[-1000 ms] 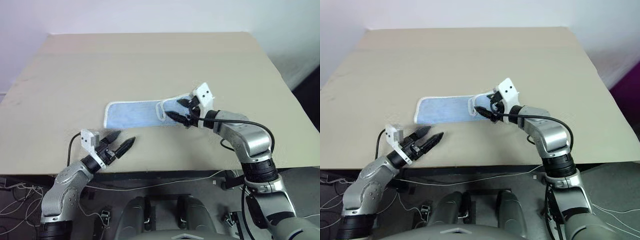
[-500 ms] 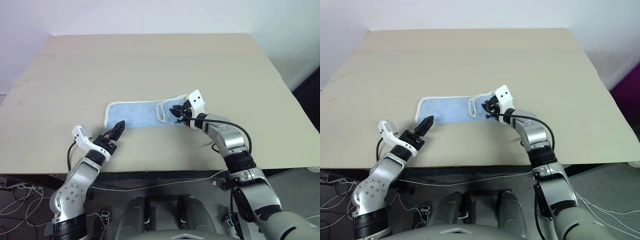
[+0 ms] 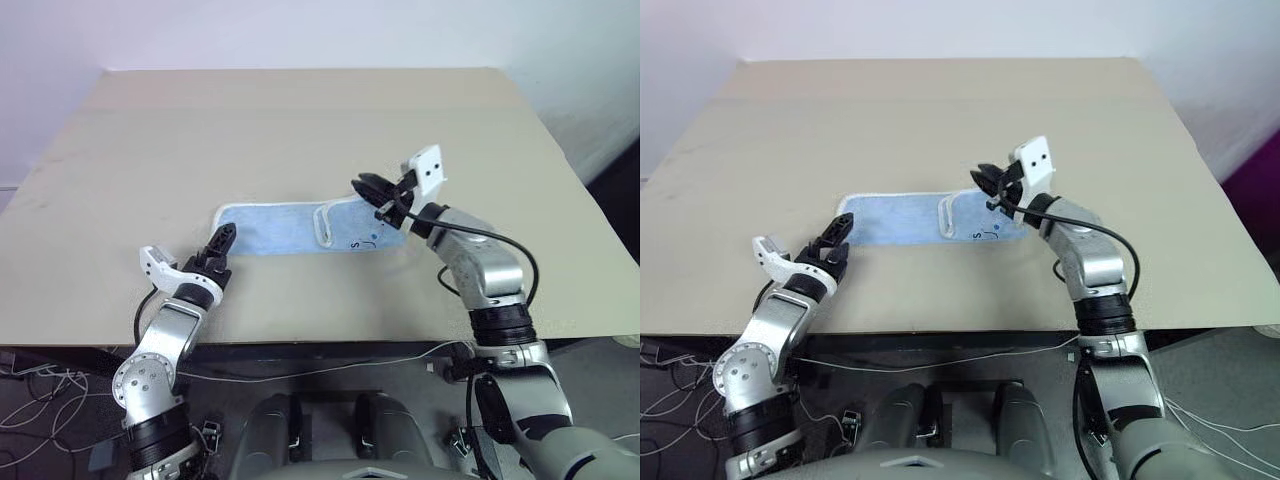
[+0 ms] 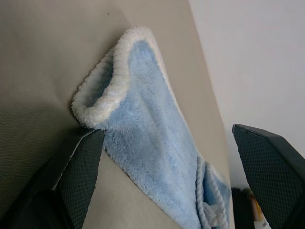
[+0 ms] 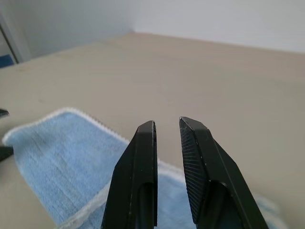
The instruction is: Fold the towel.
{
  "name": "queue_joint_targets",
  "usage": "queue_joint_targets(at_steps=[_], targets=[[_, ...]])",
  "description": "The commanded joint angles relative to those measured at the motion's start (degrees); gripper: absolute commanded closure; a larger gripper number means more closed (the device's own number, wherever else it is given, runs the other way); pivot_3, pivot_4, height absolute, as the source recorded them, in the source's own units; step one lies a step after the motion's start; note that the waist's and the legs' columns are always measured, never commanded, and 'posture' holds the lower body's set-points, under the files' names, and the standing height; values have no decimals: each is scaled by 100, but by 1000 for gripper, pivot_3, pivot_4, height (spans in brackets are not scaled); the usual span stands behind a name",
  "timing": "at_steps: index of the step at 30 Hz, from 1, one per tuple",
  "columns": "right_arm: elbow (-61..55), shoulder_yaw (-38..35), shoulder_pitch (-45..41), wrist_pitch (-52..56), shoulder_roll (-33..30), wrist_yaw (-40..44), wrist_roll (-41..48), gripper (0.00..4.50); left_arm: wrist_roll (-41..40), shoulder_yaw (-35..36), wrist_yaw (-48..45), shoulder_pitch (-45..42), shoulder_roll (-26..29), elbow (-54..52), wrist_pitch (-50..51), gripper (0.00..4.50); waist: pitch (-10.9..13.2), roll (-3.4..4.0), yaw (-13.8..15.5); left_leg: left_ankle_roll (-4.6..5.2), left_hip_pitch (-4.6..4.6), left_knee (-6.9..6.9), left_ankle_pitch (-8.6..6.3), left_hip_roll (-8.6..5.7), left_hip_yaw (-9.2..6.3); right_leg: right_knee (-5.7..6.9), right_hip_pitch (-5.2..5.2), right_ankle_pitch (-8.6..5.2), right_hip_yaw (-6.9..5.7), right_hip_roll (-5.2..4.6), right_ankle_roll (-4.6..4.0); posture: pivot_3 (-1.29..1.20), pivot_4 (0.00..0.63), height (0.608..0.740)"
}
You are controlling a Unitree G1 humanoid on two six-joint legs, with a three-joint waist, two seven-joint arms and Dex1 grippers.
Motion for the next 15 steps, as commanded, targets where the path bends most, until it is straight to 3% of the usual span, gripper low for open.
queue_joint_targets(at_steps=[1,7,10,14,15], targets=[[-437,-91,-71,94,-53,-16,153,3675,5,163,230,-103,44,471,-205,0,-1,1,5,-2,1,0,1,0,0,1,0,0,-1,1,0,0,150,740],[-569,-63,56,149,-56,-71,117,3675,9,115,208,-318,138,703,-305,0,-1,2,22,-5,1,0,3,0,-2,0,2,-5,-2,1,-10,0,150,740],[-599,-66,86,165,-54,-103,118,3711,-41,137,216,-311,79,671,-417,615,-1,2,18,-5,1,0,4,0,-2,0,2,-5,-2,1,-10,0,150,740],[-609,-48,127,160,-54,-122,100,3711,-87,94,302,-236,45,586,-480,1950,0,1,-8,-4,-4,0,3,0,-2,-5,-2,-3,-2,2,-6,0,150,740],[-614,-40,144,159,-55,-123,95,3711,-116,69,361,-195,37,527,-468,1950,0,1,-15,-4,-5,-1,3,0,-2,-8,-3,-2,-2,3,-3,0,150,740]])
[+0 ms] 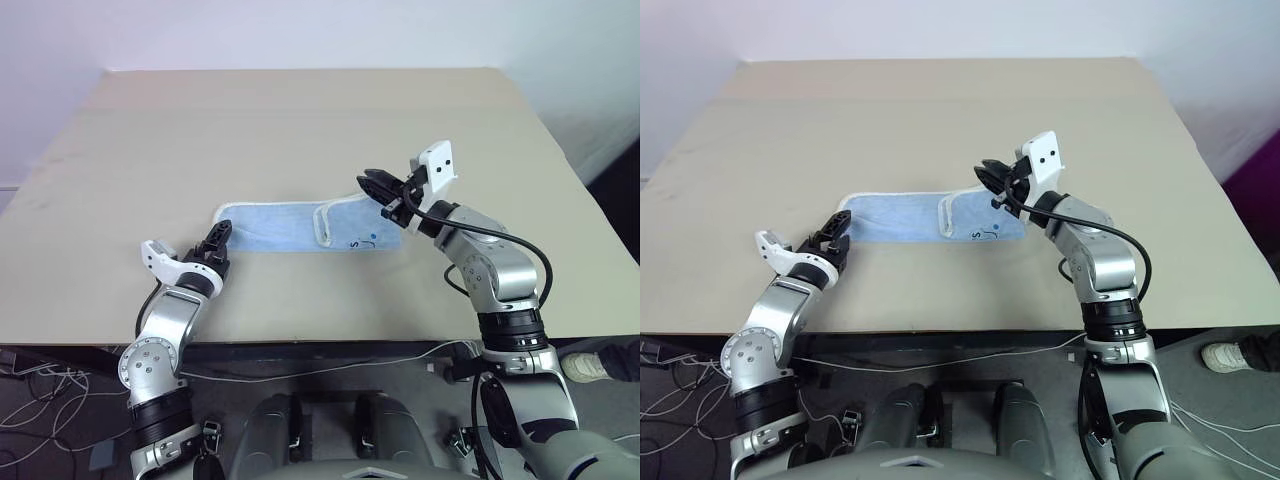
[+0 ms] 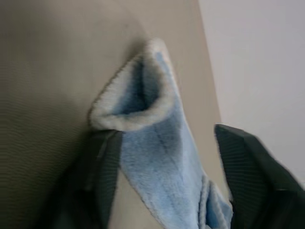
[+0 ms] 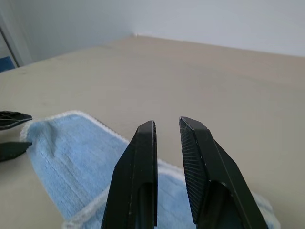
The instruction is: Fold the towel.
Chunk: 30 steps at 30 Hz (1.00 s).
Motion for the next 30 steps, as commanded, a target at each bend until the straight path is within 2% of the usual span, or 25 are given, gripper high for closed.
queue_joint_targets(at_steps=[1,6,10,13,14,21,30], targets=[[-331,-37,13,-46,-31,-21,49,3711,-41,47,255,228,-44,-194,-52,1950,0,0,-9,1,0,-1,-1,0,0,-3,0,1,0,1,1,0,150,740],[-367,4,130,-13,0,-53,48,3711,-215,17,776,673,-67,-862,-85,1950,0,0,-23,3,-2,-10,-2,2,1,-17,0,1,1,0,2,0,150,740],[-365,68,221,-5,24,-49,41,3711,-440,-15,1014,876,-92,-1258,-206,1151,0,0,-21,1,-2,-12,-4,3,0,-25,1,0,1,0,0,0,150,740],[-348,124,237,-2,57,-51,43,3711,-455,-64,1288,897,-47,-1321,-270,167,0,0,-25,-11,-3,-15,-12,3,1,-35,2,-8,3,0,-17,0,150,740],[-338,138,236,-3,69,-52,41,3711,-478,-80,1383,901,-50,-1333,-299,28,0,0,-23,-11,-3,-15,-12,3,1,-36,3,-8,4,1,-17,0,150,740],[-277,231,245,-15,132,-63,12,3711,-566,-122,2065,756,-82,-1067,-527,28,0,0,-18,-1,-3,-17,-8,3,1,-41,6,-7,3,2,-17,0,150,740],[-283,205,248,-17,137,-129,5,3711,-600,-132,1956,168,261,-162,-445,28,-18,29,17,-17,6,-15,-10,5,-4,-39,14,-6,-3,8,-23,0,150,740]])
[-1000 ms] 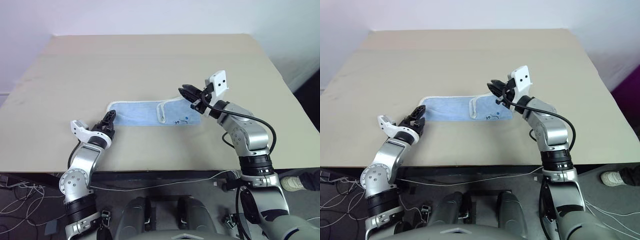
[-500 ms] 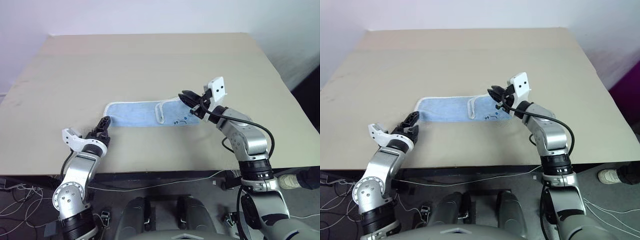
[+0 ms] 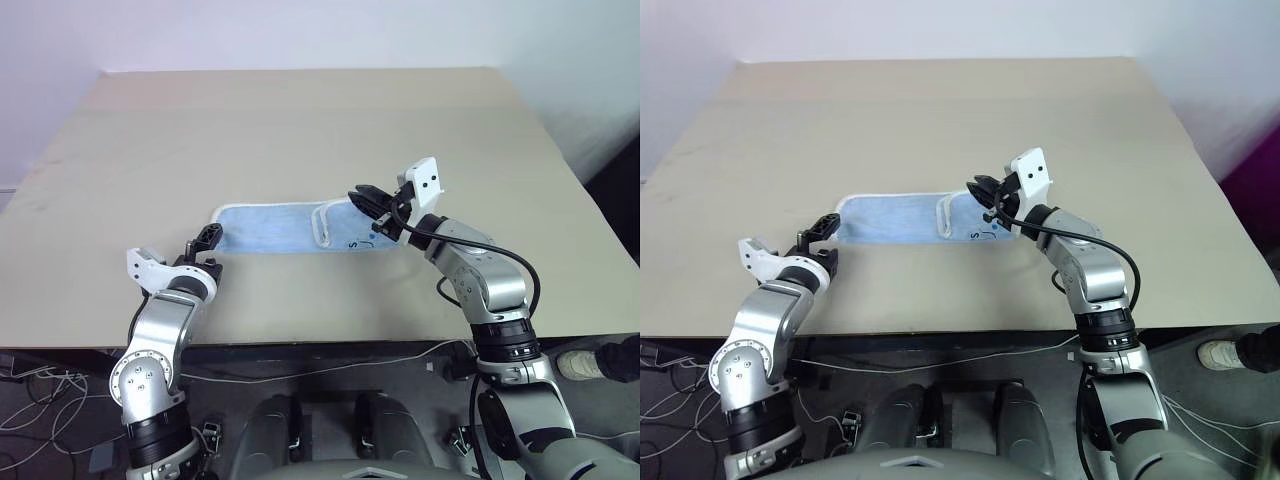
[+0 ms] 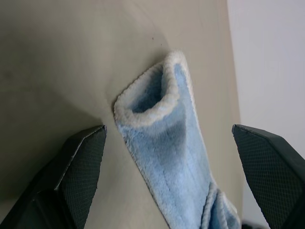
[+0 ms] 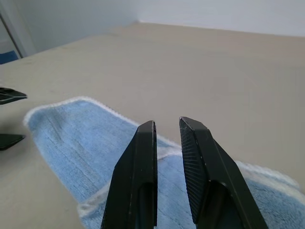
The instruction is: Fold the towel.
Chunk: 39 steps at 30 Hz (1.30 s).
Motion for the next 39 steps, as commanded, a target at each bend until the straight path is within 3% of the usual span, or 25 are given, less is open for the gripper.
queue_joint_targets(at_steps=[1,4,7,18,27,39], targets=[[-193,-63,-18,-31,1,-46,24,3711,153,166,73,-39,155,674,-38,28,-4,7,6,0,0,1,0,0,0,0,1,0,0,0,0,0,150,740],[-210,-75,-7,-38,-12,-70,23,3711,87,143,-39,-134,223,776,25,28,-6,10,7,-1,1,1,1,0,-1,0,2,0,-1,0,0,0,150,740],[-230,-89,5,-44,-22,-93,30,3711,68,141,-70,-155,206,794,-2,672,-6,10,8,-1,0,1,2,0,-1,0,3,1,-1,0,0,0,150,740],[-239,-90,-13,-72,-5,-151,42,3711,61,230,-197,-195,192,787,-91,4422,-3,6,6,-1,-10,0,1,-1,0,-14,-3,1,-1,-1,1,0,150,740],[-267,-67,-10,-78,26,-158,45,3711,-192,503,-763,-388,377,506,-234,4466,14,-11,-11,-2,-18,-2,0,1,-1,-17,-11,1,-1,0,0,0,150,740],[-270,-140,-11,-126,6,-236,38,3711,-309,921,-1761,-753,1827,789,136,4466,26,-27,-17,3,-54,-4,-2,-1,0,-32,-36,10,-7,-1,15,0,150,740]])
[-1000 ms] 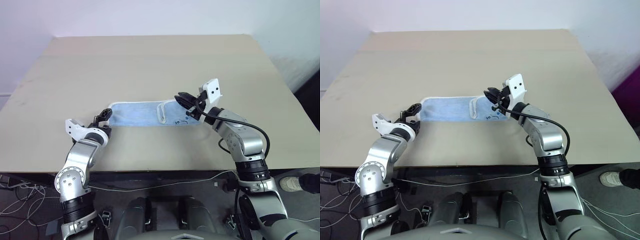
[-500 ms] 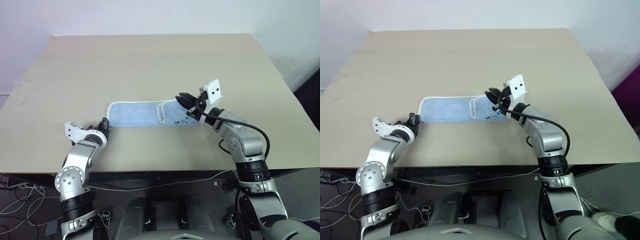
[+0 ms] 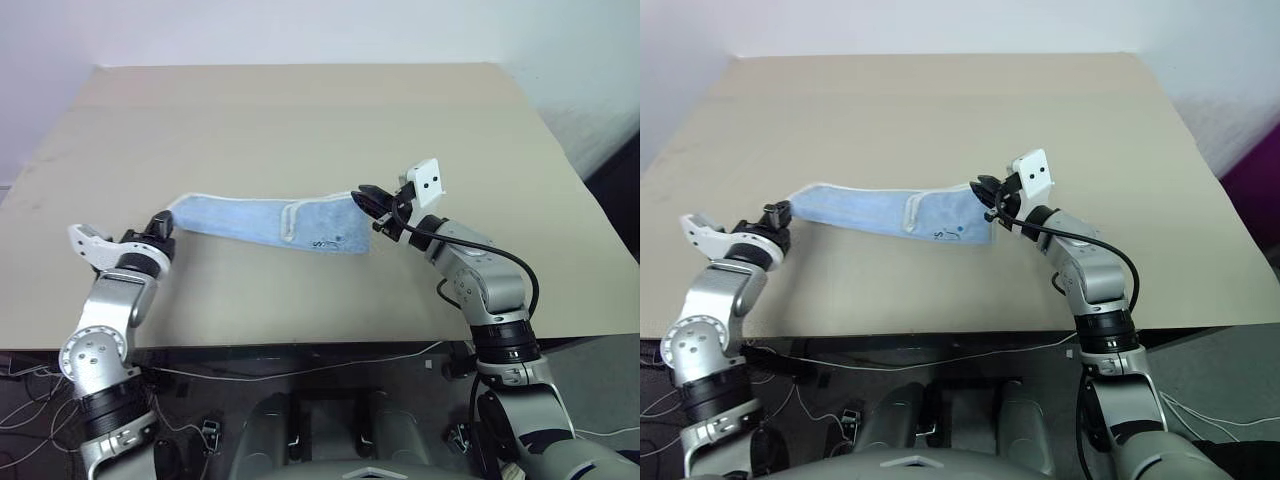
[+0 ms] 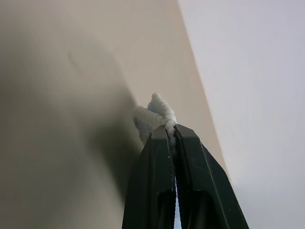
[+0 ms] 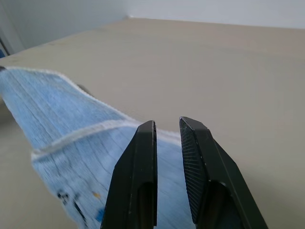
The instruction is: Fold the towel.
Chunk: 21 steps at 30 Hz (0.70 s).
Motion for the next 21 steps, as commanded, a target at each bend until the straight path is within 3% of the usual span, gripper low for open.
queue_joint_targets(at_steps=[1,4,9,17,21], targets=[[-259,-125,-57,-123,-5,-43,30,3711,-20,109,-475,-273,467,-107,176,4466,3,-4,8,-1,-1,0,0,0,-2,0,0,0,-3,0,0,0,150,740],[-208,-163,-71,-154,-17,-83,14,3711,111,-132,-960,-554,826,-226,418,4466,4,-5,9,-2,-3,0,0,-2,-2,-1,-1,0,-4,-2,0,0,150,740],[-88,-212,-96,-238,-22,-156,-12,3711,766,-1240,-1990,-1200,1152,-592,990,4466,5,-5,8,-33,-15,1,19,-8,-2,-3,-6,1,-10,5,3,0,150,740],[-119,-274,-42,-337,12,-312,-44,3711,2278,-3214,-3246,-2012,816,-419,1588,4466,6,-4,-3,-22,-18,0,34,-5,3,-2,-10,11,-9,23,23,0,150,740],[-324,-358,92,-300,-36,-423,-24,3711,3566,-4280,-3670,-2269,800,-28,1707,4466,6,-3,-10,-27,-18,0,38,-1,2,1,-11,12,-8,32,26,0,150,740]])
